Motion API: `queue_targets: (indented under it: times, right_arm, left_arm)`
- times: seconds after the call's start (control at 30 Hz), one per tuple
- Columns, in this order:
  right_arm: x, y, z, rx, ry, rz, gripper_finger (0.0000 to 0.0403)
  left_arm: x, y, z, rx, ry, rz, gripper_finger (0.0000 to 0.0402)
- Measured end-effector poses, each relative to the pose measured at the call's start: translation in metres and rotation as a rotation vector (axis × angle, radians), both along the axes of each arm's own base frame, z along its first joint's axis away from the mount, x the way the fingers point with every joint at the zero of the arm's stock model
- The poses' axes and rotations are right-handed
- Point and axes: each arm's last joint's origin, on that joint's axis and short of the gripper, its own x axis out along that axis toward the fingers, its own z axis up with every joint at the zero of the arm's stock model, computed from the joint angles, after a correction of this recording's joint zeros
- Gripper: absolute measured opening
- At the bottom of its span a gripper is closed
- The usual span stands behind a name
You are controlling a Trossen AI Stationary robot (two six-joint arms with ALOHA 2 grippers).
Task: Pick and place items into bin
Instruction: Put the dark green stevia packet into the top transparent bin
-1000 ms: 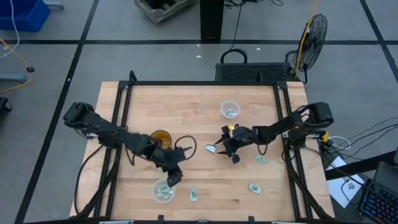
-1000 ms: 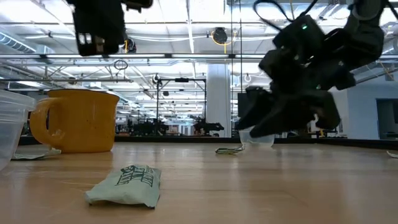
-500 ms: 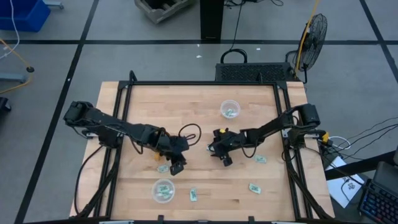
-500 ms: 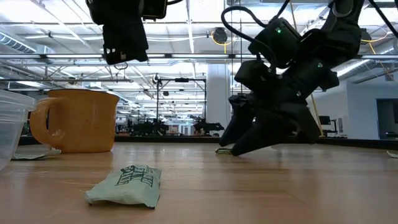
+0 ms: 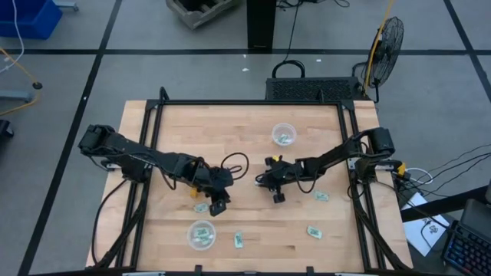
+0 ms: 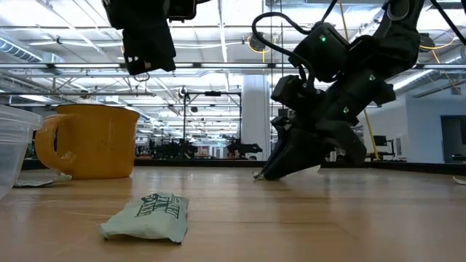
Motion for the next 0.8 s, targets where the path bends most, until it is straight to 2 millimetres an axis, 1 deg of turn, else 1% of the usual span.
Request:
queue_targets:
  times: [0.1, 0.2, 0.27, 0.33, 0.4, 0.5, 0.6, 0.73, 0.8]
  right_arm:
    - [0.000, -0.001, 0.003, -0.017, -0.008, -0.013, 0.0012]
    - [-0.003, -0.003, 0.014, -0.079, -0.021, -0.066, 0.0007]
    - [-0.010, -0.003, 0.025, -0.156, -0.008, -0.104, 0.0010]
    - [-0.015, -0.006, 0.045, -0.245, -0.041, -0.166, 0.0007]
    - [-0.023, -0.012, 0.065, -0.320, -0.057, -0.256, 0.0003]
    - [-0.038, -0.027, 0.087, -0.350, -0.067, -0.392, 0.0004]
    - [-0.051, -0.046, 0.107, -0.308, -0.114, -0.512, 0.0002]
    - [-0.067, -0.074, 0.114, -0.267, -0.093, -0.643, 0.0002]
    - [-0.072, -0.086, 0.114, -0.178, -0.081, -0.657, 0.0002]
  left_arm:
    - [0.000, 0.001, 0.000, 0.037, -0.009, 0.031, 0.0088]
    - [0.001, 0.003, 0.000, 0.074, -0.019, 0.050, 0.0088]
    - [0.001, 0.003, 0.000, 0.110, -0.031, 0.032, 0.0088]
    - [0.001, 0.003, 0.000, 0.145, -0.042, 0.011, 0.0088]
    - [0.001, 0.004, 0.000, 0.176, -0.052, 0.005, 0.0088]
    - [0.002, 0.005, 0.000, 0.222, -0.066, 0.015, 0.0088]
    - [0.003, 0.008, 0.001, 0.259, -0.076, 0.041, 0.0088]
    - [0.004, 0.012, 0.001, 0.265, -0.076, 0.054, 0.0088]
    - [0.004, 0.012, 0.001, 0.265, -0.079, 0.057, 0.0088]
